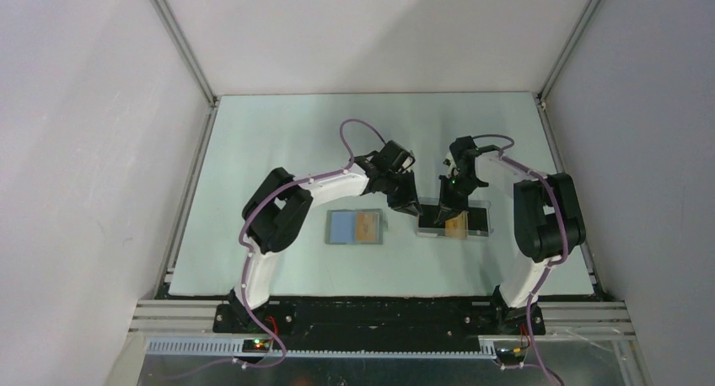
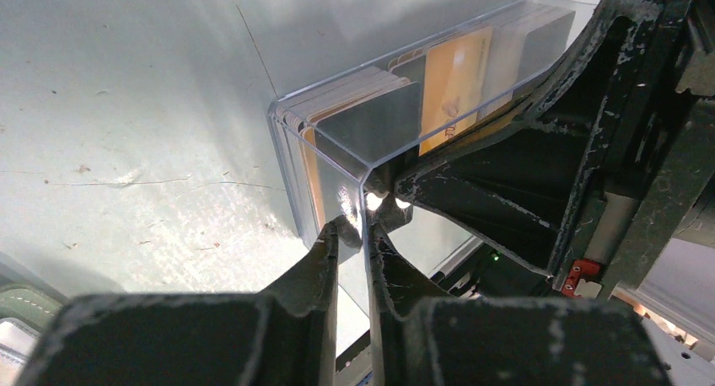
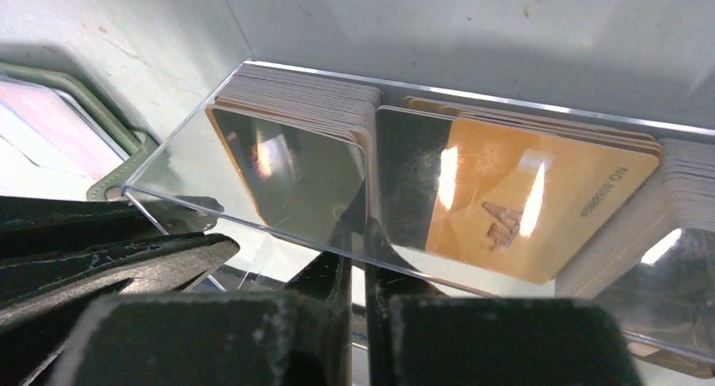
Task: Put the credit cards into the card holder
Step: Pick up the credit card from the storage box.
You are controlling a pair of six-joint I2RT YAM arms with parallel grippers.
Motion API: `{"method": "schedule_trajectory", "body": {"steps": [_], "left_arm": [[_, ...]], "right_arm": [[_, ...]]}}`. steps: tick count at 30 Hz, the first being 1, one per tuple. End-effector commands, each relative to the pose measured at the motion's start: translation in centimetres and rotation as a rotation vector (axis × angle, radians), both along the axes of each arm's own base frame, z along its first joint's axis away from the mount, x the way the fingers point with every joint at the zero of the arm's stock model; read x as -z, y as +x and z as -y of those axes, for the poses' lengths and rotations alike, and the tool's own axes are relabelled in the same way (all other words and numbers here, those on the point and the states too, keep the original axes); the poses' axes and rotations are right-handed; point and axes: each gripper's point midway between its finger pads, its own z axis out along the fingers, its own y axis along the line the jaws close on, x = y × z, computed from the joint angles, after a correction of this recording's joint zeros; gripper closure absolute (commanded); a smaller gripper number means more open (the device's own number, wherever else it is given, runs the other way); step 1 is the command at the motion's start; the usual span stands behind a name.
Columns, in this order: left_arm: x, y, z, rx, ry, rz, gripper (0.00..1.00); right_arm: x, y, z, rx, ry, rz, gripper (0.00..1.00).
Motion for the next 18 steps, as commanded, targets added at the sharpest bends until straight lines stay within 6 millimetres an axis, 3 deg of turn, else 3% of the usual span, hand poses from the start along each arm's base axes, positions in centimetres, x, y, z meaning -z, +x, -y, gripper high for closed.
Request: {"method": "schedule_trajectory", "body": {"steps": [1, 18], "left_arm": [[3.9, -1.2, -1.3, 0.025, 0.105, -0.018, 0.92], [4.0, -0.8, -1.9, 0.012, 0.132, -0.008, 0.92]], "right_arm": [[3.0, 0.6, 1.5, -0.014, -0.118, 0.019, 1.0], [0.0, 1.2, 3.0, -0.002, -0.144, 0.077, 1.0]]}}
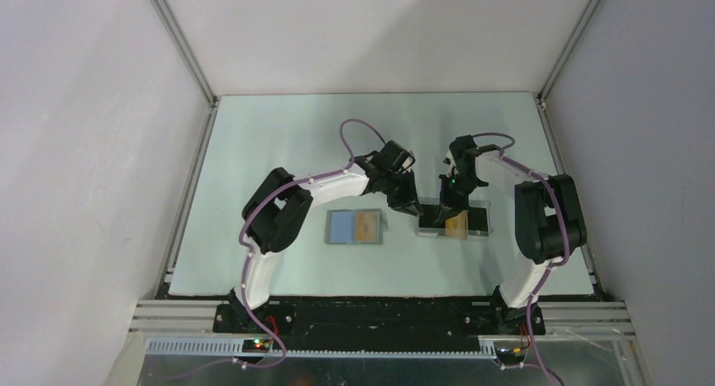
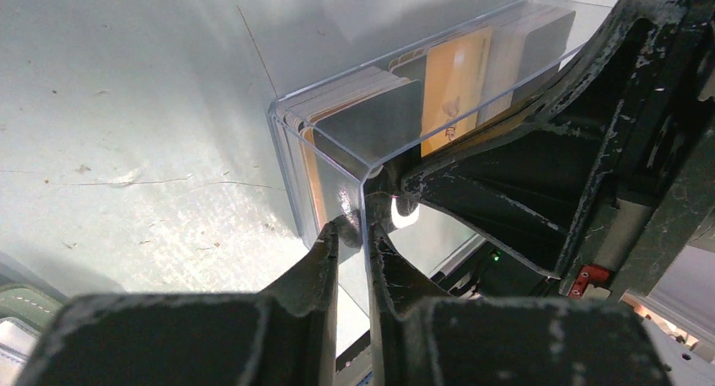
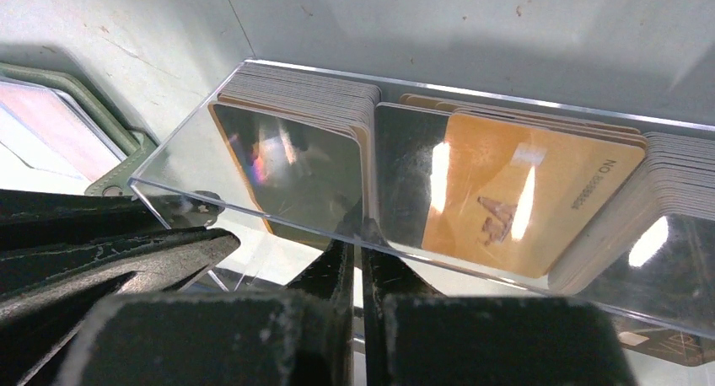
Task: Put the credit cards into the card holder
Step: Pick up the credit card from the storage box.
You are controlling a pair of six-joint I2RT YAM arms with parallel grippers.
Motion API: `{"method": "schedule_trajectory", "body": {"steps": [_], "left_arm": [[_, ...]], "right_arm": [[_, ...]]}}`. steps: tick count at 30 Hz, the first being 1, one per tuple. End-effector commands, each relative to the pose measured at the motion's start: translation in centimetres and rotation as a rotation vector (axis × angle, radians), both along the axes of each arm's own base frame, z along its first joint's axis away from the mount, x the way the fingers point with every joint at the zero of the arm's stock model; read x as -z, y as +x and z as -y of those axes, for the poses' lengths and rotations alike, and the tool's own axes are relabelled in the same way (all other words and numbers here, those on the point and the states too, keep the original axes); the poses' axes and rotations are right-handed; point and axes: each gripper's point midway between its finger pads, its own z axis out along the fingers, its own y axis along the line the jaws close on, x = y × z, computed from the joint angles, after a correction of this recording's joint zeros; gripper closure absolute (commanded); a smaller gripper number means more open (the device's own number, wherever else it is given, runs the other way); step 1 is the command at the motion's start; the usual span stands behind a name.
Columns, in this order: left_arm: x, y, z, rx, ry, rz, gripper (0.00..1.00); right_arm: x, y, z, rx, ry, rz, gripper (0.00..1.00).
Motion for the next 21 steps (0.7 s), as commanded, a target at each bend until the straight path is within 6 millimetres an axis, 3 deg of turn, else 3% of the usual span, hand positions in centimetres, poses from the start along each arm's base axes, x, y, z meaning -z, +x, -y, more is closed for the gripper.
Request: {"method": "schedule_trajectory", "body": {"steps": [1, 15, 21], "left_arm": [[4.0, -0.9, -1.8, 0.014, 0.132, -0.009, 0.92], [4.1, -0.9, -1.9, 0.014, 0.136, -0.01, 0.92], [4.1, -0.8, -2.0, 0.013, 0.137, -0.009, 0.92]], "right_arm": [[0.1, 1.0, 2.3, 0.001, -0.108, 0.066, 1.0], [-4.0, 1.9, -3.1, -0.007, 0.192, 0.112, 1.0], [-4.2, 1.9, -4.2, -0.024, 0.233, 0.115, 1.0]]}}
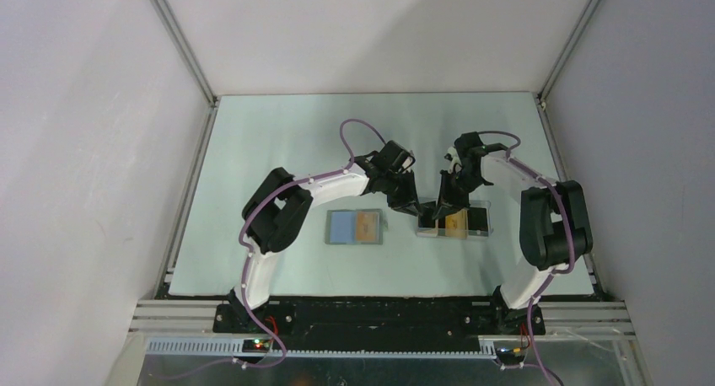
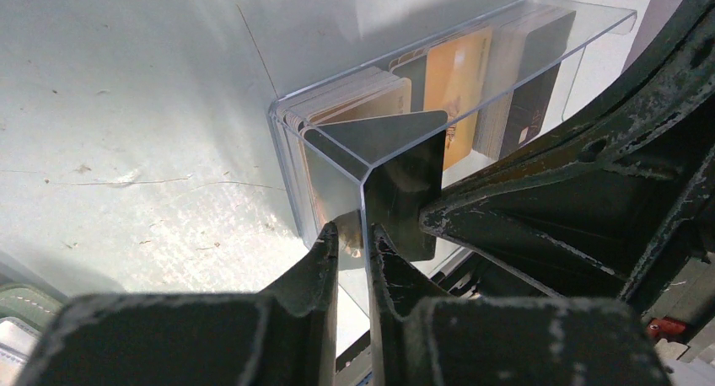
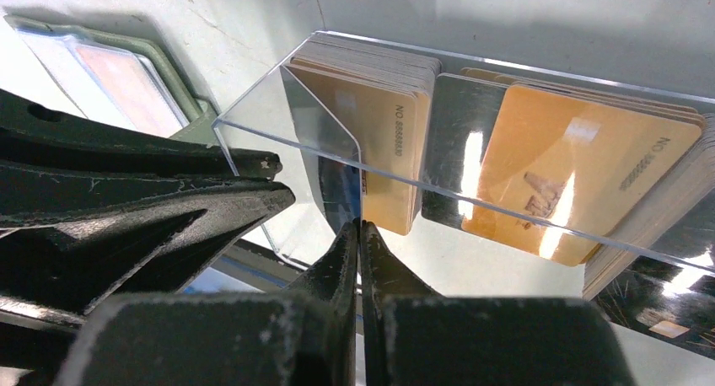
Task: Put the credit cards into the card holder
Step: Pick up the credit card from the storage box.
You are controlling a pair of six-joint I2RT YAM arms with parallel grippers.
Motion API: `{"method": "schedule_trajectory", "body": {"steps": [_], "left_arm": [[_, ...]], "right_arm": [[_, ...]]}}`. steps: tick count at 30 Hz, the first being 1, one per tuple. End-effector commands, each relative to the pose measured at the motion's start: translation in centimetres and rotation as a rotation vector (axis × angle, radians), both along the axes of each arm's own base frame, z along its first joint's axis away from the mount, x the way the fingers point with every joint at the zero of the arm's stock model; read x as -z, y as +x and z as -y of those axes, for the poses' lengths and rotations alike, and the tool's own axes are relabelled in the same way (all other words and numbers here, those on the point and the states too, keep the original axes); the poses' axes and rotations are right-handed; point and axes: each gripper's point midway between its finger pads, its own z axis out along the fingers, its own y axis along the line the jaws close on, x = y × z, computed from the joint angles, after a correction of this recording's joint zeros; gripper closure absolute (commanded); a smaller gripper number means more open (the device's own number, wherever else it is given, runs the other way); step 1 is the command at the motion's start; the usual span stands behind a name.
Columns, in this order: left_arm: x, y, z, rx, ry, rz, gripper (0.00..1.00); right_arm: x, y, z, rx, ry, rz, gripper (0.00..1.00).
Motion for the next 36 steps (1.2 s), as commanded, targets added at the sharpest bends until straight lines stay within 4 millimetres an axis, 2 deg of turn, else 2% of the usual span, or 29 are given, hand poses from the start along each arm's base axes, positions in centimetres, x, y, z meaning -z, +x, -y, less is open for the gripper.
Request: {"method": "schedule_trajectory", "body": {"steps": [1, 8, 10, 14, 16, 17, 22, 24, 25, 26, 27, 28, 31, 32, 33, 34, 35, 36], "left_arm": [[4.2, -0.8, -2.0, 0.014, 0.137, -0.01, 0.92], [4.0, -0.8, -2.1, 0.012, 0.138, -0.006, 0.92], [4.0, -0.8, -2.1, 0.012, 0.139, -0.003, 0.92], [3.6, -0.6, -2.2, 0.006, 0.138, 0.008, 0.91], [3.4, -0.6, -2.2, 0.004, 0.138, 0.013, 0.91], [3.4, -0.6, -2.2, 0.005, 0.139, 0.014, 0.91], [2.8, -0.2, -2.3, -0.006, 0.141, 0.039, 0.91], [1.6, 0.4, -2.3, -0.018, 0.131, 0.072, 0.88], [0.2, 0.7, -2.3, -0.027, 0.113, 0.098, 0.84], [-0.6, 1.2, -2.4, -0.041, 0.108, 0.123, 0.73], [-2.6, 1.6, -2.4, -0.052, 0.083, 0.159, 0.64], [-3.7, 2.2, -2.7, -0.072, 0.077, 0.189, 0.54], [-8.9, 3.2, -3.5, -0.119, 0.01, 0.277, 0.41], [-9.3, 3.6, -4.3, -0.139, 0.009, 0.284, 0.37], [-10.9, 3.6, -4.9, -0.153, -0.013, 0.308, 0.34], [-10.6, 3.8, -6.0, -0.17, -0.001, 0.303, 0.33], [-11.7, 3.7, -6.9, -0.183, -0.016, 0.32, 0.32], [-10.7, 3.7, -8.5, -0.204, 0.01, 0.304, 0.32]], "right_arm": [[-1.9, 1.9, -3.0, -0.024, 0.127, 0.087, 1.0], [-0.9, 2.0, -3.5, -0.027, 0.116, 0.076, 0.98], [-0.6, 2.1, -3.7, -0.033, 0.114, 0.075, 0.87], [-0.5, 2.3, -4.6, -0.038, 0.141, 0.082, 0.78], [-0.9, 2.3, -5.2, -0.042, 0.18, 0.078, 0.77], [-0.9, 2.4, -5.4, -0.039, 0.184, 0.077, 0.78], [-0.5, 2.4, -4.7, -0.032, 0.135, 0.082, 0.97], [-0.7, 2.2, -4.2, -0.035, 0.106, 0.092, 1.0], [-1.2, 2.0, -4.0, -0.039, 0.098, 0.102, 1.0], [-1.5, 2.2, -3.8, -0.04, 0.086, 0.118, 1.0], [-2.1, 2.1, -3.6, -0.045, 0.081, 0.13, 1.0], [-2.7, 2.4, -3.5, -0.046, 0.076, 0.147, 1.0], [-4.8, 2.7, -3.7, -0.064, 0.087, 0.194, 1.0], [-5.8, 2.9, -3.9, -0.072, 0.096, 0.224, 1.0], [-6.2, 2.9, -4.0, -0.076, 0.097, 0.235, 1.0], [-7.2, 3.2, -4.3, -0.084, 0.103, 0.265, 1.0], [-7.6, 3.2, -4.3, -0.086, 0.104, 0.275, 1.0], [-8.5, 3.4, -4.6, -0.096, 0.109, 0.303, 1.0]]}}
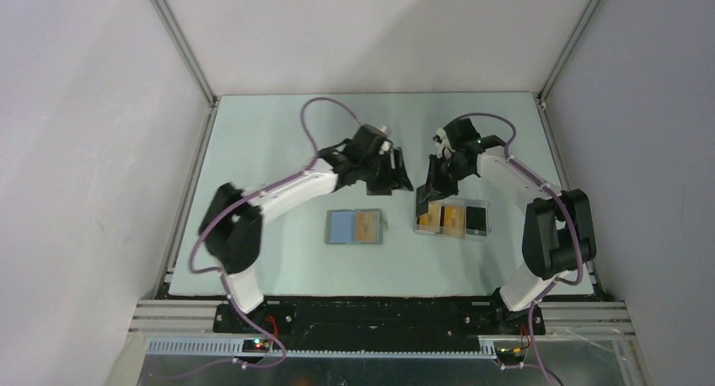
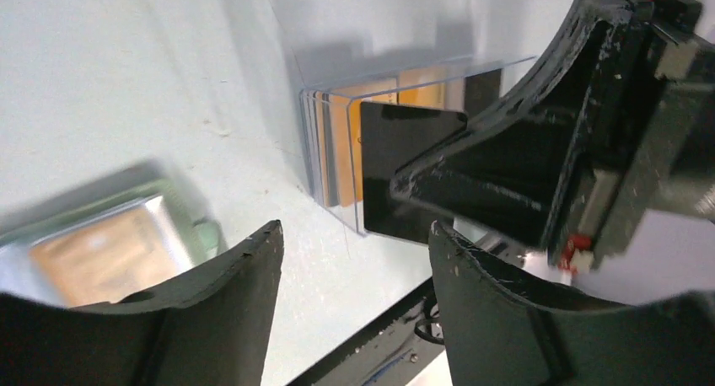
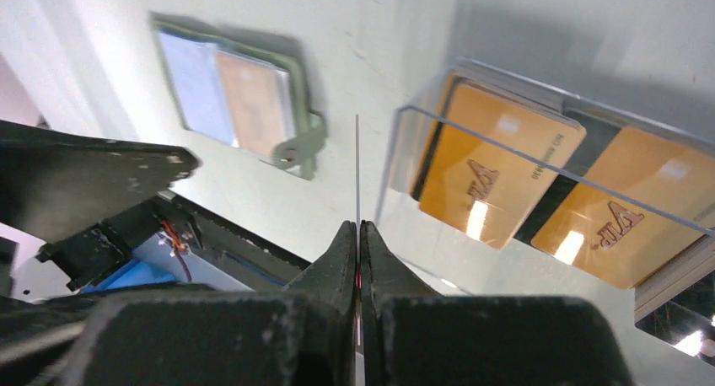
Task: Put the credit cards into the card holder
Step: Pick up the credit card from the storage box, then insert the credit card into the card holder.
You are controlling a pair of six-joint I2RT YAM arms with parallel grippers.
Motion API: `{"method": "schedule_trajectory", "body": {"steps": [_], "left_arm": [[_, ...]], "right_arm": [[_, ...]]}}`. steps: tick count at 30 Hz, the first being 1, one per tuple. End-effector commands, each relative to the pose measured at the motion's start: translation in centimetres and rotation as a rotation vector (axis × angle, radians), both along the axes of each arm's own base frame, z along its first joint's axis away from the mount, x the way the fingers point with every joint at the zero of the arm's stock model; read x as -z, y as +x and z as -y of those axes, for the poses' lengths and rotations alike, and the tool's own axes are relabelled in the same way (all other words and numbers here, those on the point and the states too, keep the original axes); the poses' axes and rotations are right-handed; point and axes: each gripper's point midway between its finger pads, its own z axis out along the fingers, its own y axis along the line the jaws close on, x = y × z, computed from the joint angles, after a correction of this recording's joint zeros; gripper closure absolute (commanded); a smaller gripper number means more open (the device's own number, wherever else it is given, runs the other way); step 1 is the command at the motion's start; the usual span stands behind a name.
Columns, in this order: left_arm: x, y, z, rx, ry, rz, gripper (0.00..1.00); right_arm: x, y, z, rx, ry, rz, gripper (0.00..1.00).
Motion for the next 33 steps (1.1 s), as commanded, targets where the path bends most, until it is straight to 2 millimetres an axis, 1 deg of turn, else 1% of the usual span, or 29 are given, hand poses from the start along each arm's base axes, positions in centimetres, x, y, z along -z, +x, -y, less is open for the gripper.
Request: {"method": "schedule_trajectory", "body": {"steps": [1, 2, 3, 4, 5, 6, 7, 8, 9, 10, 11, 12, 13, 14, 15, 16, 17, 18, 19, 20, 21, 22, 23, 24, 27, 30, 33], "left_arm": [[-5.2, 1.4, -5.2, -0.101, -0.04, 0.127, 0.31], [-4.5, 1.2, -7.0, -0.128, -0.027, 0.114, 0.31], [-4.1, 1.0, -7.9, -0.138, -0.023, 0.104, 0.3], [-3.1, 0.7, -9.9, -0.165, -0.006, 0.086, 0.3], [-2.7, 0.4, -10.8, -0.176, -0.003, 0.077, 0.31], [-1.6, -0.1, -12.7, -0.201, 0.017, 0.059, 0.31], [-0.9, -0.1, -14.1, -0.223, 0.026, 0.048, 0.31], [0.0, -1.0, -15.4, -0.237, 0.039, 0.03, 0.31], [0.6, -1.0, -16.7, -0.258, 0.049, 0.023, 0.32], [1.7, -2.0, -17.7, -0.266, 0.063, 0.004, 0.33], [3.0, -2.5, -19.0, -0.281, 0.085, -0.02, 0.34], [3.3, -2.9, -19.6, -0.289, 0.091, -0.023, 0.35], [4.4, -3.4, -20.5, -0.301, 0.112, -0.043, 0.37], [4.8, -3.8, -20.9, -0.303, 0.124, -0.054, 0.38], [5.7, -4.2, -21.5, -0.309, 0.15, -0.066, 0.41], [6.2, -4.6, -21.9, -0.31, 0.17, -0.081, 0.42], [6.8, -4.8, -22.2, -0.309, 0.191, -0.088, 0.43], [7.4, -5.0, -22.5, -0.31, 0.211, -0.103, 0.43], [7.7, -5.0, -22.5, -0.306, 0.22, -0.108, 0.44], [8.1, -5.1, -22.6, -0.307, 0.232, -0.121, 0.44], [8.2, -5.0, -22.6, -0.308, 0.235, -0.124, 0.44], [8.6, -5.0, -22.6, -0.306, 0.243, -0.133, 0.44], [8.8, -4.9, -22.6, -0.302, 0.25, -0.141, 0.44], [8.9, -4.8, -22.6, -0.3, 0.254, -0.141, 0.45], [9.5, -4.6, -22.5, -0.286, 0.269, -0.159, 0.47], [9.9, -4.3, -22.2, -0.275, 0.274, -0.169, 0.48], [10.1, -4.0, -22.0, -0.271, 0.278, -0.176, 0.48]], "right_arm": [[-5.4, 1.7, -1.2, -0.042, 0.044, 0.179, 1.0], [-6.2, 1.6, -1.8, -0.056, 0.063, 0.198, 1.0], [-6.6, 1.6, -2.3, -0.069, 0.087, 0.21, 1.0], [-7.1, 1.4, -3.1, -0.088, 0.104, 0.222, 1.0], [-7.4, 1.5, -3.7, -0.102, 0.12, 0.233, 1.0], [-7.6, 1.1, -4.6, -0.126, 0.13, 0.236, 1.0], [-7.9, 1.2, -5.2, -0.141, 0.145, 0.25, 1.0], [-8.0, 0.9, -6.2, -0.16, 0.159, 0.255, 1.0], [-8.2, 0.7, -6.8, -0.175, 0.18, 0.255, 1.0], [-8.3, 0.6, -7.8, -0.192, 0.201, 0.259, 1.0], [-8.5, 0.3, -8.5, -0.212, 0.231, 0.252, 1.0], [-8.4, 0.1, -9.6, -0.232, 0.253, 0.25, 1.0], [-8.1, -0.6, -10.7, -0.263, 0.275, 0.232, 1.0], [-8.2, -0.6, -11.5, -0.272, 0.296, 0.238, 1.0], [-7.7, -1.4, -12.6, -0.302, 0.311, 0.216, 1.0], [-7.7, -1.3, -13.4, -0.307, 0.333, 0.222, 1.0], [-6.9, -2.1, -14.5, -0.322, 0.348, 0.182, 1.0], [-6.9, -2.1, -15.3, -0.333, 0.374, 0.193, 1.0], [-6.0, -2.8, -16.2, -0.342, 0.384, 0.153, 1.0], [-5.8, -2.8, -16.8, -0.35, 0.396, 0.152, 1.0], [-4.6, -3.3, -17.4, -0.351, 0.39, 0.118, 1.0], [-4.2, -3.3, -17.8, -0.355, 0.393, 0.113, 1.0], [-3.2, -3.8, -18.1, -0.365, 0.388, 0.084, 1.0], [-2.7, -3.9, -18.3, -0.368, 0.381, 0.076, 1.0], [-0.2, -4.7, -18.2, -0.379, 0.351, 0.027, 1.0], [1.7, -5.3, -17.5, -0.374, 0.325, -0.011, 1.0], [2.6, -5.4, -16.6, -0.361, 0.303, -0.029, 1.0]]}}
